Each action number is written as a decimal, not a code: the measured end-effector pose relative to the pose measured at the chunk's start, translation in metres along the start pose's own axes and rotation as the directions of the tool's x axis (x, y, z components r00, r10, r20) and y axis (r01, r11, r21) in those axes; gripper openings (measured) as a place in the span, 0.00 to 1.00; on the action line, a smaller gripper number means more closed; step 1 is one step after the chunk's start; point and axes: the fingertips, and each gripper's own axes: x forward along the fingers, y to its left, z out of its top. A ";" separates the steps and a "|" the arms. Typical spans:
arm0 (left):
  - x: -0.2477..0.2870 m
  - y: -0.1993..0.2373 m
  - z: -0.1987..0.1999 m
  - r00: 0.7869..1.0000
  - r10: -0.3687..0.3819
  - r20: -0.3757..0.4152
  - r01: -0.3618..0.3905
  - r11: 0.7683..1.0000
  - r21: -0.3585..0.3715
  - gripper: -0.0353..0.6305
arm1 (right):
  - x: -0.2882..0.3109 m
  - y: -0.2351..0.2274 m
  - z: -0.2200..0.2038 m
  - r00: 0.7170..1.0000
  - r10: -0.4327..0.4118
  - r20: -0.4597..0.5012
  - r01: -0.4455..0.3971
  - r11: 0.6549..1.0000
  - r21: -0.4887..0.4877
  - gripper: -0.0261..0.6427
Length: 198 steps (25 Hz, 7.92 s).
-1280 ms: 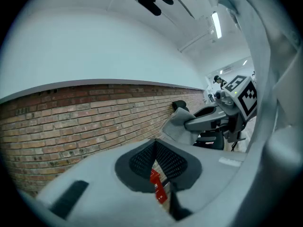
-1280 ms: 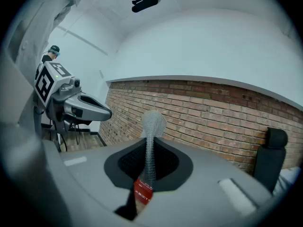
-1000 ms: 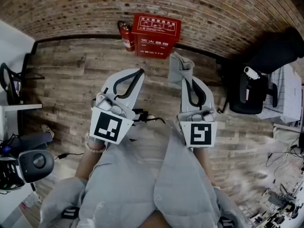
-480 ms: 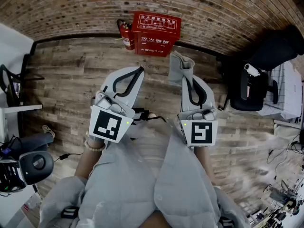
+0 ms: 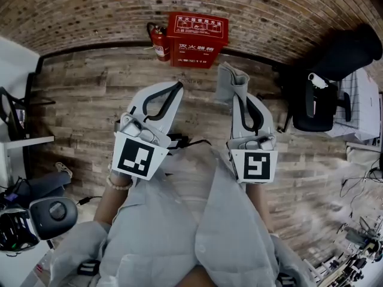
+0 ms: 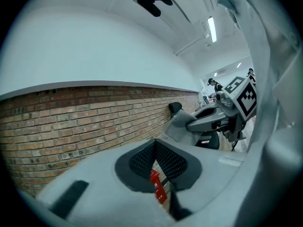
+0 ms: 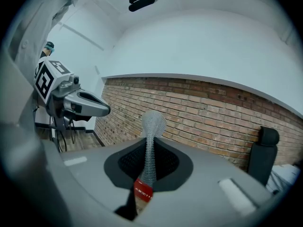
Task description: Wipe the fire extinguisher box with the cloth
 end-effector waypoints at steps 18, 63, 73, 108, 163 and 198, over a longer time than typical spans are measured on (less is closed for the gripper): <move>0.038 0.040 -0.016 0.999 0.034 -0.013 -0.035 0.999 -0.024 0.05 | 0.055 -0.025 -0.014 0.999 0.013 -0.039 -0.012 1.000 0.017 0.08; 0.259 0.148 -0.054 0.962 0.180 -0.203 -0.203 0.974 -0.098 0.05 | 0.274 -0.165 -0.089 0.947 0.299 -0.121 -0.295 0.954 0.047 0.08; 0.267 0.165 -0.091 0.964 0.154 -0.218 -0.186 0.973 -0.136 0.05 | 0.291 -0.151 -0.110 0.939 0.299 -0.169 -0.290 0.954 0.075 0.08; 0.268 0.258 -0.298 0.899 0.266 -0.349 -0.343 0.922 -0.181 0.05 | 0.468 -0.047 -0.210 0.888 0.409 -0.210 -0.409 0.911 0.046 0.08; 0.264 0.290 -0.398 0.857 0.258 -0.446 -0.389 0.891 -0.234 0.05 | 0.655 0.053 -0.366 0.775 0.406 -0.484 -0.447 0.894 0.034 0.08; 0.322 0.263 -0.377 0.903 0.170 -0.395 -0.275 0.934 -0.226 0.05 | 0.624 -0.035 -0.398 0.788 0.301 -0.537 -0.325 0.944 0.052 0.08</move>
